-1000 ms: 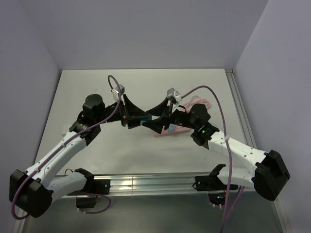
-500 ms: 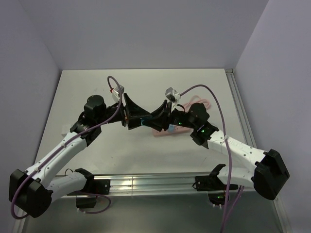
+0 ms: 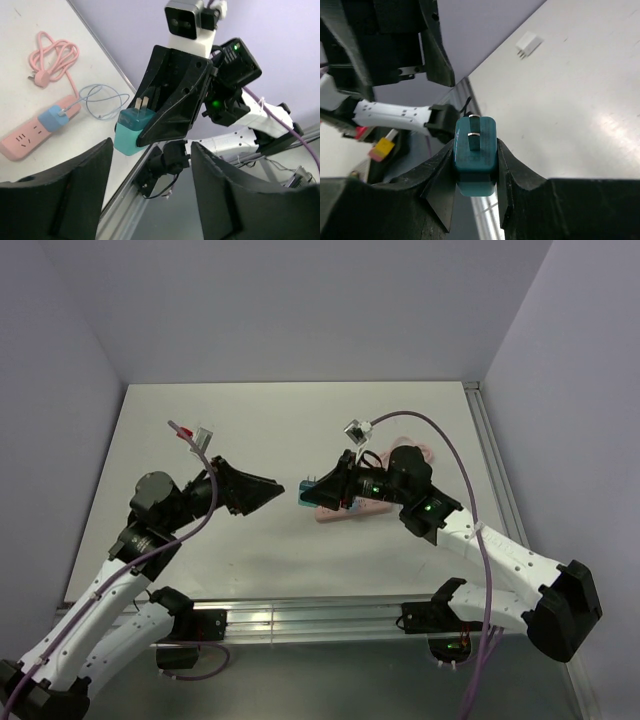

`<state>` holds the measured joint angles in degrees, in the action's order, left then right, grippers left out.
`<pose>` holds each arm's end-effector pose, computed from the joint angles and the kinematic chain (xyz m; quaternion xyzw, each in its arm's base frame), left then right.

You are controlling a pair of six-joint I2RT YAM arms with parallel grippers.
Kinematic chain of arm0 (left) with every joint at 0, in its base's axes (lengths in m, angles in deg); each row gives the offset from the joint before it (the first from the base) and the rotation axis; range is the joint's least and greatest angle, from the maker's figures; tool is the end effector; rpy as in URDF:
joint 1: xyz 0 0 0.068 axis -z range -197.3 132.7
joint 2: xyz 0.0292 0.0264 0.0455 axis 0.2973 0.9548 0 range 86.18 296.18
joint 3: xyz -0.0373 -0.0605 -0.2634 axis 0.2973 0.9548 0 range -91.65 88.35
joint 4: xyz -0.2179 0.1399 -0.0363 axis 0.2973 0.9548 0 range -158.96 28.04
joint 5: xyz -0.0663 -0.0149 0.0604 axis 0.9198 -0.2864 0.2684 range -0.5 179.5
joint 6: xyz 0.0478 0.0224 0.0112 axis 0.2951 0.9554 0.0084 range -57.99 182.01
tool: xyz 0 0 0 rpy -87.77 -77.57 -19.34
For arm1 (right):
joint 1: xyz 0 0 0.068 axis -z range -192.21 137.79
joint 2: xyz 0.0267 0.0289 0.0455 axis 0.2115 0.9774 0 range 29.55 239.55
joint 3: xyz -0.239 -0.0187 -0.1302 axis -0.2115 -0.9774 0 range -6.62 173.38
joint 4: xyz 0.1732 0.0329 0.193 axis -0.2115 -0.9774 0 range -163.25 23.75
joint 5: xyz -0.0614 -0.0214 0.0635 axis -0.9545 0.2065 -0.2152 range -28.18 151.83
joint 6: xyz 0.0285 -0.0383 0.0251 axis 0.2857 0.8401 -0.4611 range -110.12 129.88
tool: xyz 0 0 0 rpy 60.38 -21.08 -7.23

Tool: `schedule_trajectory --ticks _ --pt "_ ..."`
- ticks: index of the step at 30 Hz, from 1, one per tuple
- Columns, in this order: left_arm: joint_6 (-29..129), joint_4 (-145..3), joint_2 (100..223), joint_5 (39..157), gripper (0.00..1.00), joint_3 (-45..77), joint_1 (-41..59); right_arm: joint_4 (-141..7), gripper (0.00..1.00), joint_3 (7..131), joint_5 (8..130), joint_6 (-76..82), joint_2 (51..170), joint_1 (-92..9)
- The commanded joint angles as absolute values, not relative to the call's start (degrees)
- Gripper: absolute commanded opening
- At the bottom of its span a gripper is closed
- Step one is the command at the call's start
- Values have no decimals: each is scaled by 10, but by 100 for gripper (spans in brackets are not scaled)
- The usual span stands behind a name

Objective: Insert the plug

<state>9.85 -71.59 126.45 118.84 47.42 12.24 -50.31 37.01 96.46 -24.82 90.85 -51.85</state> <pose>0.1373 -0.0980 0.3529 0.0503 0.6874 -0.5916 0.4184 0.1781 0.1738 0.3248 -0.2366 0.6755 0.5719 0.4007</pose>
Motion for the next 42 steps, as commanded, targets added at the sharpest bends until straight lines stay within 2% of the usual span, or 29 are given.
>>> schedule_trajectory --ticks 1,4,11,15,22,35,38,42 --pt "143 -775 1284 1233 65 489 125 -512 0 402 1045 -300 912 -505" --pt "162 -756 1300 1262 60 476 125 -541 0 425 1122 -279 925 -500" --pt "177 -750 1325 1321 64 461 125 -569 0 436 1207 -250 923 -500" --pt "151 -800 1336 1376 66 472 125 -574 0 435 1214 -241 921 -501" --pt "145 -821 1345 1414 59 470 129 -547 0 430 1221 -258 934 -500" --pt "174 -803 1386 1381 55 438 193 -518 0 441 1225 -279 956 -500" --pt "178 -796 1386 1377 51 437 197 -520 0 440 1226 -278 956 -500" --pt "175 -804 1384 1382 38 442 198 -525 0 442 1224 -274 954 -500"
